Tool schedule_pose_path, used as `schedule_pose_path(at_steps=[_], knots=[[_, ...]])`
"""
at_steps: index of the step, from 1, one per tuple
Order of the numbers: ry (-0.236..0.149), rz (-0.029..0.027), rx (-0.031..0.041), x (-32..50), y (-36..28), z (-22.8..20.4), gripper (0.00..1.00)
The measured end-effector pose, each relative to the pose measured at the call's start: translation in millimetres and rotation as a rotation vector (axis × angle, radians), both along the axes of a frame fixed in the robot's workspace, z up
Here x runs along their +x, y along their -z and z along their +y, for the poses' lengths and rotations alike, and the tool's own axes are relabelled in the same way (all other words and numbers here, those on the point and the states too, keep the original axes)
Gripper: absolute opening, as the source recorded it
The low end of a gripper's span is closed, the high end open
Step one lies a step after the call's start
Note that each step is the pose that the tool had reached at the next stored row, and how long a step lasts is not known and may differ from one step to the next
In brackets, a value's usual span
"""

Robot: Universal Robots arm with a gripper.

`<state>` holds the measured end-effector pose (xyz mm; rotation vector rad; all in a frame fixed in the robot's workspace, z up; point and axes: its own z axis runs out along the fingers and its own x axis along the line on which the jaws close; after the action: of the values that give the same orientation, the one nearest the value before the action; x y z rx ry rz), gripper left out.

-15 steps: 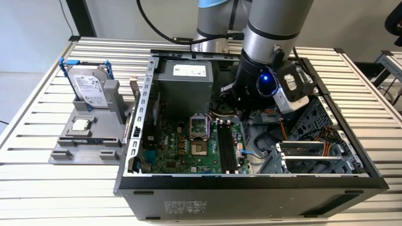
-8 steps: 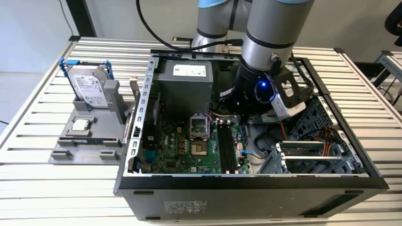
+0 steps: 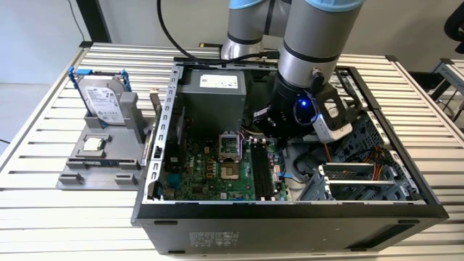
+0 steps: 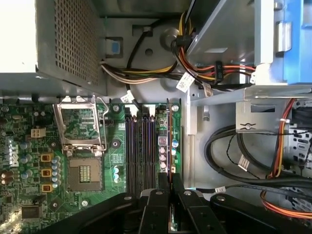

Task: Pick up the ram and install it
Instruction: 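Insert the ram into the slot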

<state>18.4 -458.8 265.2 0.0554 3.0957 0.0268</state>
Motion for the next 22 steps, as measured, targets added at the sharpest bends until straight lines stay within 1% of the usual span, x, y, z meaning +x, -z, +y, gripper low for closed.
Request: schedule_pose_path(at_steps=[3,6,9,13,18,22], knots=[[0.000,0.0000,-0.0068,0.0,3.4,-0.7,0.00],[0.000,0.0000,-0.0167,-0.2,6.4,-0.7,0.00],[0.000,0.0001,-0.0232,-0.4,10.4,-0.7,0.00],[0.000,0.0000,-0.0239,-0.6,16.7,-1.0,0.00],[0.000,0.0022,-0.0240,-1.5,21.1,-2.9,0.00],[0.000,0.0033,-0.0239,-4.8,24.1,-3.3,0.00]])
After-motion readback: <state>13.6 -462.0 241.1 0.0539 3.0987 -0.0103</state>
